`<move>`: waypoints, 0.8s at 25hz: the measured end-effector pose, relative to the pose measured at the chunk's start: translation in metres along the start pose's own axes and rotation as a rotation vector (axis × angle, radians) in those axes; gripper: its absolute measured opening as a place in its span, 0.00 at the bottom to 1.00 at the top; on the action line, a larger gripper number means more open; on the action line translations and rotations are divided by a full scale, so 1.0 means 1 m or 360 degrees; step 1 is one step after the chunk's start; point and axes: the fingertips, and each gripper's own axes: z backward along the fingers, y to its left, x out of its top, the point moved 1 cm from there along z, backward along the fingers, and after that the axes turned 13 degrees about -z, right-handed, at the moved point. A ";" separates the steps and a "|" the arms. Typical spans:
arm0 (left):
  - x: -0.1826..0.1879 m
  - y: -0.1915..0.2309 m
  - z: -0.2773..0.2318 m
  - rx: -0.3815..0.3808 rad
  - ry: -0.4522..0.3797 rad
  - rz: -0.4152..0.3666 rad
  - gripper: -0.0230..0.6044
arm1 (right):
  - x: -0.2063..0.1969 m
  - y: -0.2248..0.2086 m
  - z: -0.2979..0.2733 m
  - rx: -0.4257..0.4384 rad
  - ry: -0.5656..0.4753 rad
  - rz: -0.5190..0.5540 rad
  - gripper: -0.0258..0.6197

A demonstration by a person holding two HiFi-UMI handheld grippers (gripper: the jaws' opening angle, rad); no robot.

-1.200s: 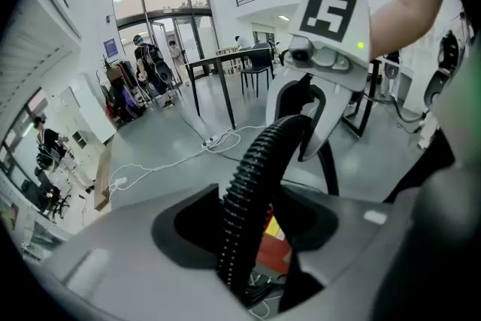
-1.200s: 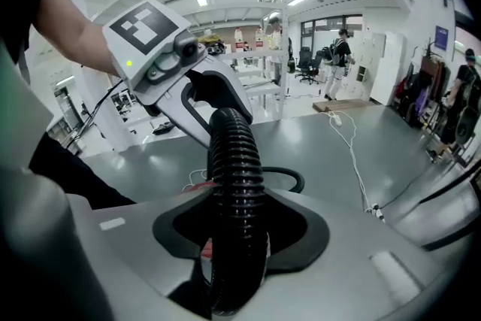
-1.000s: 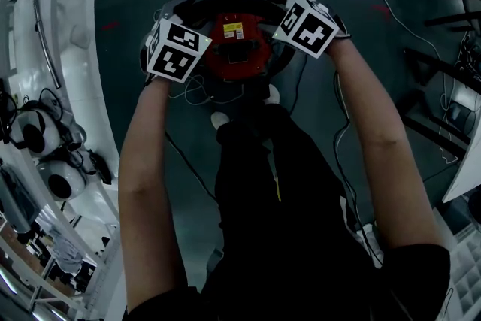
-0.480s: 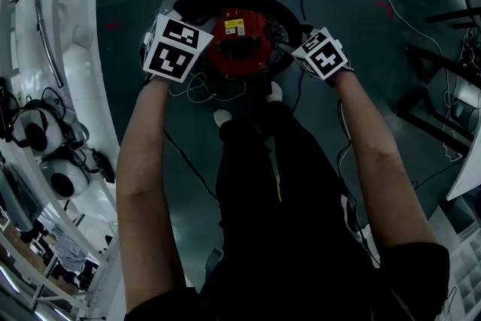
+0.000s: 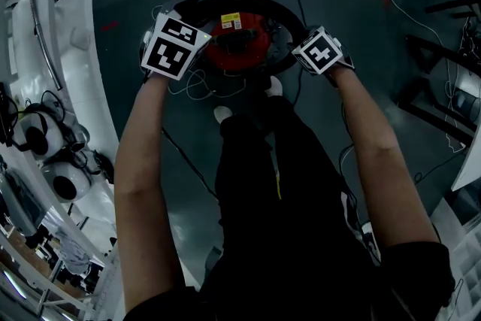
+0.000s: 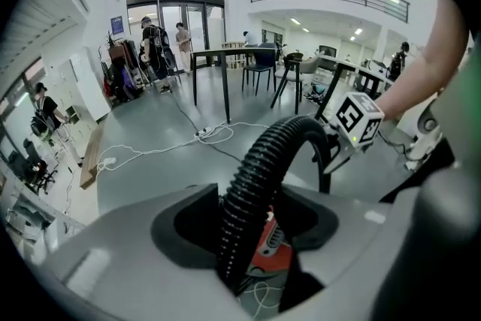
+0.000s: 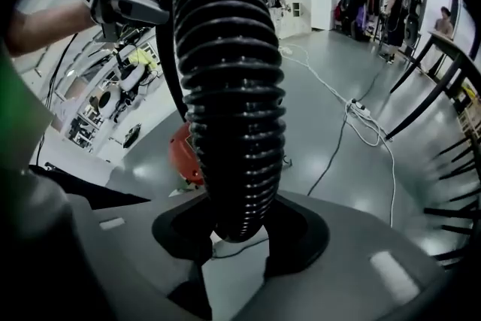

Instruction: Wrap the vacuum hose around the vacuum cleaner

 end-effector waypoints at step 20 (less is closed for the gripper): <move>-0.013 -0.010 0.009 -0.0072 -0.0025 0.0506 0.40 | 0.039 -0.046 0.066 -0.0134 0.0541 0.0526 0.31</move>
